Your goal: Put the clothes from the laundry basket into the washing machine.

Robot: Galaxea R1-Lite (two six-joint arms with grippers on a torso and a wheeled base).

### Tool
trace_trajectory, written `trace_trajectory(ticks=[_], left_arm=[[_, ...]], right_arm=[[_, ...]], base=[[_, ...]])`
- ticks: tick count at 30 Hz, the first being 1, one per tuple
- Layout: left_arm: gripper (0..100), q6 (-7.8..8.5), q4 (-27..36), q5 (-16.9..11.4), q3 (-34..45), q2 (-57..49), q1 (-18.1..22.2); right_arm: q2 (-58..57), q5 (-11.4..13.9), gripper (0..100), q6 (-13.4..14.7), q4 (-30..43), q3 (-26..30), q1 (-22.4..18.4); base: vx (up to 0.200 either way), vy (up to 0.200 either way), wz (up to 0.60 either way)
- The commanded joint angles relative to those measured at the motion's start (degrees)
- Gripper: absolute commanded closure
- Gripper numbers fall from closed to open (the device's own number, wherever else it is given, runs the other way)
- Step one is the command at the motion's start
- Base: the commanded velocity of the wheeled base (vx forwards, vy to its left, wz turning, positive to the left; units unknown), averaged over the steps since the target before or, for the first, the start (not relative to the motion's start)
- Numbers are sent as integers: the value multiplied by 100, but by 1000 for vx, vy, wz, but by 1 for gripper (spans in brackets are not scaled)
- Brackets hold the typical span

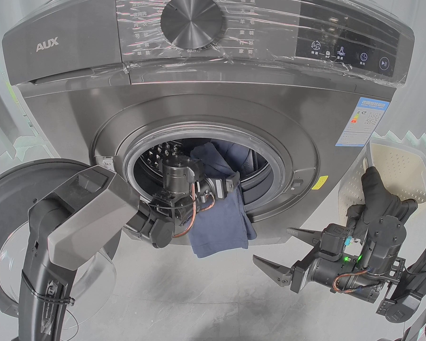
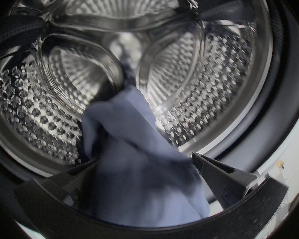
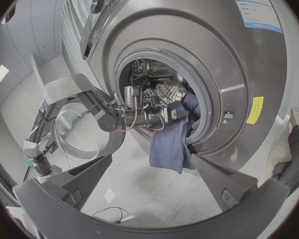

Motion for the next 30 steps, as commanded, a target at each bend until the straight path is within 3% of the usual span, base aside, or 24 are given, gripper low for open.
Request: trace_trajectory(ticks=[1,4,17,18,30], left_arm=[[0,78,145,-343,836,-523,-250],[0,245,137,-361,880,-436,-294],[0,579,189,-343,467,171,-215],[100,587,189,-317,405,188,-198],[100,517,145,-229,-289,74,4]], right_arm=[[6,0,0,0,-1,-1,3],[6,0,0,0,-1,-1,3],[6,9,0,0,-1,-18,11],[6,9,0,0,-1,-18,3],[50,18,0,0,-1,-27,11]], base=[[0,0,0],[0,0,0],[0,0,0],[0,0,0],[0,0,0]])
